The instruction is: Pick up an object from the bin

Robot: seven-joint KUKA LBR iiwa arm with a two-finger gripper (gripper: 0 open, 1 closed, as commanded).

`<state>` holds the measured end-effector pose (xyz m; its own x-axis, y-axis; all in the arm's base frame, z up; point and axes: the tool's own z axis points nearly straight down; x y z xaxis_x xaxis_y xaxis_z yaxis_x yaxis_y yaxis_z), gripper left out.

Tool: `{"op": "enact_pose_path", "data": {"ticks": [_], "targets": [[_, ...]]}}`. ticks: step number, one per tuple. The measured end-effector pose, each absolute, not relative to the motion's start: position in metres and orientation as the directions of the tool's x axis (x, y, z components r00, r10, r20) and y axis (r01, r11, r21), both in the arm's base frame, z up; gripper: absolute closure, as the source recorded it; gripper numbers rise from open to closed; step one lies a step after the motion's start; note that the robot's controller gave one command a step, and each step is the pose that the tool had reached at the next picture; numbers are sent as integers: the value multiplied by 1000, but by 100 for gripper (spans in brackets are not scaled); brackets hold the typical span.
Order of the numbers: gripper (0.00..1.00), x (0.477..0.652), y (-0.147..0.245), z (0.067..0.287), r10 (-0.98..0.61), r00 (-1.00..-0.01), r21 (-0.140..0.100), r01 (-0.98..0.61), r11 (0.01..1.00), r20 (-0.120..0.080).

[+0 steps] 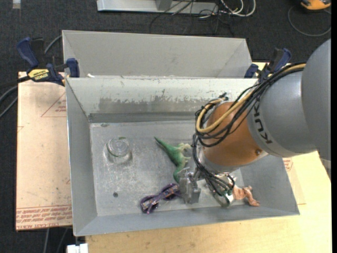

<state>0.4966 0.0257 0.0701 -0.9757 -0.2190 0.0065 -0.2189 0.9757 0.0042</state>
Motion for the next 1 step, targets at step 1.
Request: {"op": "enact_pose_path", "data": {"ticks": [1], "targets": [[0, 488, 21, 106, -337, -942, 5, -337, 942, 4]]}}
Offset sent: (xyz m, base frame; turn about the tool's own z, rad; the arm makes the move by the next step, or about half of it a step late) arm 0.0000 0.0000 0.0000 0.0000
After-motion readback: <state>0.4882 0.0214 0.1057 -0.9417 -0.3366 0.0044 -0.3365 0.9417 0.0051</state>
